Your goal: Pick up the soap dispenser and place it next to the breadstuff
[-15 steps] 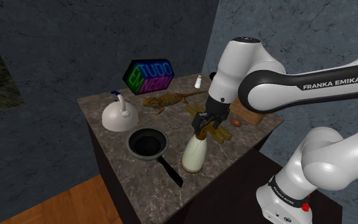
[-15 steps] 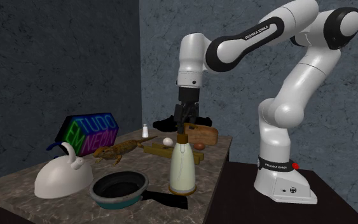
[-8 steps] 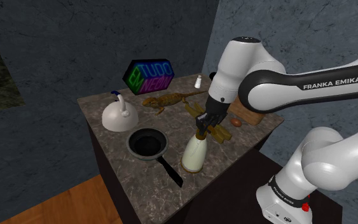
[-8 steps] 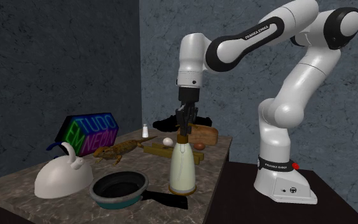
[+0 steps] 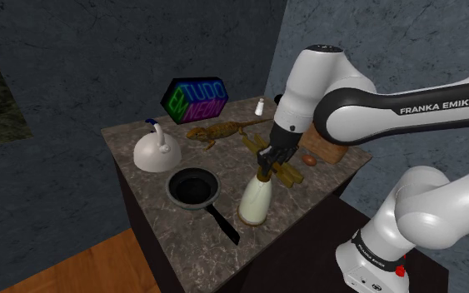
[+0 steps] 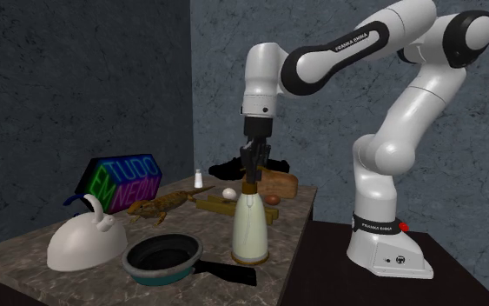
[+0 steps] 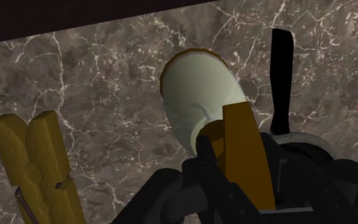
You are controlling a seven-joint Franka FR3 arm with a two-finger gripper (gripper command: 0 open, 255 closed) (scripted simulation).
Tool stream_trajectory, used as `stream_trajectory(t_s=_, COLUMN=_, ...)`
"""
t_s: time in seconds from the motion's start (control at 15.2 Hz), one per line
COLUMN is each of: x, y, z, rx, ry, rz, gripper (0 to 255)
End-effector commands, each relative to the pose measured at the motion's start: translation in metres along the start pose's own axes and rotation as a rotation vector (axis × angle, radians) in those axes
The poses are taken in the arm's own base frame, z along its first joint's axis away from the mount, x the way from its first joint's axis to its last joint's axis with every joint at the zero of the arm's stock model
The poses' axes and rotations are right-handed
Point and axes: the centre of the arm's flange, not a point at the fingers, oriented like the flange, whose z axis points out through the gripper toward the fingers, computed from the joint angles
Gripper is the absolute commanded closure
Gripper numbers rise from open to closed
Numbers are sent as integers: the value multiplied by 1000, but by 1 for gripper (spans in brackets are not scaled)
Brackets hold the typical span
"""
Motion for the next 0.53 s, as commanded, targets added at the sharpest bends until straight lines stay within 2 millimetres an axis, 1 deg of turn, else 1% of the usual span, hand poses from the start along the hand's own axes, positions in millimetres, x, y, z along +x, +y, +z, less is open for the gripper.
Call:
stream_trajectory(t_s=0.0, x=1, y=0, z=-9, rx=0, ry=0, rz=0, gripper=255)
stream_trajectory(t_s=0.46, x=3, y=-1, z=-46, rx=0, ry=0, rz=0, gripper=255)
